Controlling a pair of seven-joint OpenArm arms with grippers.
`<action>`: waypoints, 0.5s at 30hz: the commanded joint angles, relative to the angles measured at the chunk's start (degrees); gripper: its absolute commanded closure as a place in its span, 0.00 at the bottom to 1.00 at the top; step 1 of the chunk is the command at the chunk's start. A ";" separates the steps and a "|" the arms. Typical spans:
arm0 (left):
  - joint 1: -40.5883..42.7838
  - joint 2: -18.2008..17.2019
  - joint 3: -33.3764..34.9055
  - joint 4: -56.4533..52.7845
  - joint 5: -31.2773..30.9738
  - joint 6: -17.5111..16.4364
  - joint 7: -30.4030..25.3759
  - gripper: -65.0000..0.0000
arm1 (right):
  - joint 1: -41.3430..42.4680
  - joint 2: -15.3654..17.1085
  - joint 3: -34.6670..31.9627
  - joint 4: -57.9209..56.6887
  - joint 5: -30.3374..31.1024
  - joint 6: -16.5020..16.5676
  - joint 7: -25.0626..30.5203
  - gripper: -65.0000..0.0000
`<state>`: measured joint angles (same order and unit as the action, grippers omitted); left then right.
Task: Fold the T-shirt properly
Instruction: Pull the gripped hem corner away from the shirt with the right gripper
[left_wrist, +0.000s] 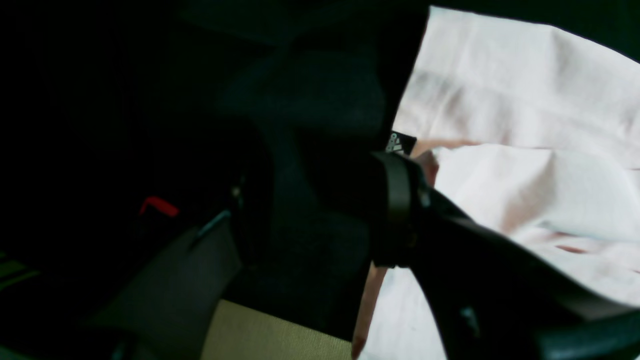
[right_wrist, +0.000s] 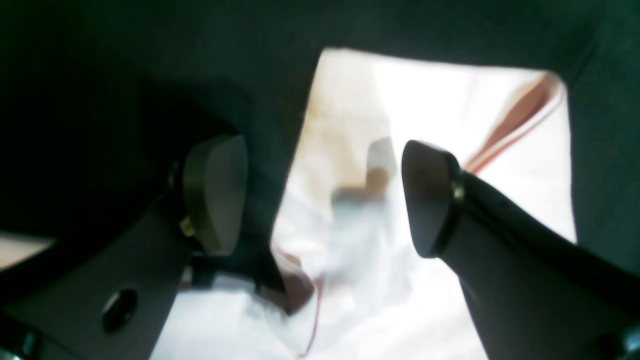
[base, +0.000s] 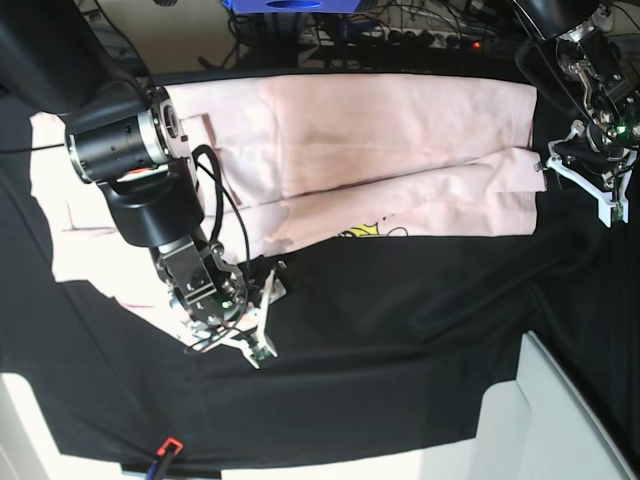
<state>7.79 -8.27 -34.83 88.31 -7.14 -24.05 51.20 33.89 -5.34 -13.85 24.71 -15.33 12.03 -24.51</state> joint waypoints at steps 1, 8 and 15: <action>-0.45 -1.00 -0.12 0.87 -0.12 0.27 -0.87 0.54 | 1.58 -0.06 0.18 -0.40 -0.71 -0.38 -0.41 0.29; -0.45 -1.00 -0.03 1.05 -0.12 0.27 -0.87 0.54 | 1.50 1.08 0.18 -3.83 -0.71 -3.90 2.23 0.29; -0.01 -1.00 -0.20 0.87 -0.12 0.27 -0.87 0.54 | 1.50 1.26 0.09 -3.74 -0.71 -3.90 2.14 0.74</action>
<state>7.99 -8.27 -34.74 88.31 -7.14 -24.05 51.20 34.54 -4.80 -13.76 21.08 -14.06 9.80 -20.43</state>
